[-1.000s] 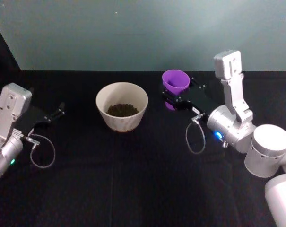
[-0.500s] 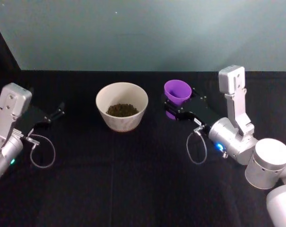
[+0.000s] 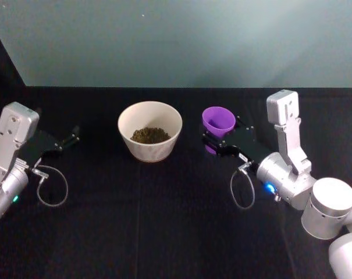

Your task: Pick up the cup and pour the mung beans from the cup into the bowl.

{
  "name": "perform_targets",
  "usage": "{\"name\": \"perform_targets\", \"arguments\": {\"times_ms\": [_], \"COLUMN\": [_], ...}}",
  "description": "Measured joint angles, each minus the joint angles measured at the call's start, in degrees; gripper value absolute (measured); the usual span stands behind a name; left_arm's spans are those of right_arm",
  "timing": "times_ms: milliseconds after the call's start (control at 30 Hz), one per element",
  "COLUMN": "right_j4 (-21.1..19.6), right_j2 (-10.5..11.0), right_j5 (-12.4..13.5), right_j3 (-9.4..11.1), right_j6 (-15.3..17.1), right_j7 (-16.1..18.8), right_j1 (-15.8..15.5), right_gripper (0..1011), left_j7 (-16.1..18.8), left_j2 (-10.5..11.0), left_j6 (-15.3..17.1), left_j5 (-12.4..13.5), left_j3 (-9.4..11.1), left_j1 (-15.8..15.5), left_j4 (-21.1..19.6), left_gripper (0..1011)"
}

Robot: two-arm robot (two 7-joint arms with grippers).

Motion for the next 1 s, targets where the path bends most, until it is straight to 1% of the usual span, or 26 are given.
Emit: {"name": "perform_targets", "arguments": {"times_ms": [400, 800, 833, 867, 933, 1000], "right_j4": [1.23, 2.62, 2.66, 2.72, 2.76, 2.88], "right_j2": [1.02, 1.7, 1.74, 1.83, 1.87, 1.91], "right_j5": [1.0, 2.32, 2.42, 2.66, 2.87, 3.31], "right_j3": [-1.31, -2.92, -3.03, -3.19, -3.38, -3.56], "right_j6": [0.0, -1.24, -1.27, -1.3, -1.38, -1.66], "right_j7": [-1.18, -1.66, -1.69, -1.73, -1.77, -1.81], "right_j1": [0.27, 1.1, 1.13, 1.19, 1.2, 1.2], "right_gripper": [731, 733, 746, 785, 809, 883], "left_j7": [0.0, 0.0, 0.0, 0.0, 0.0, 0.0], "left_j2": [0.0, 0.0, 0.0, 0.0, 0.0, 0.0], "left_j6": [0.0, 0.0, 0.0, 0.0, 0.0, 0.0], "left_j5": [0.0, 0.0, 0.0, 0.0, 0.0, 0.0], "left_j3": [0.0, 0.0, 0.0, 0.0, 0.0, 0.0], "left_j1": [0.0, 0.0, 0.0, 0.0, 0.0, 0.0], "left_j4": [0.0, 0.0, 0.0, 0.0, 0.0, 0.0], "left_gripper": [1000, 1000, 1000, 1000, 1000, 1000]}}
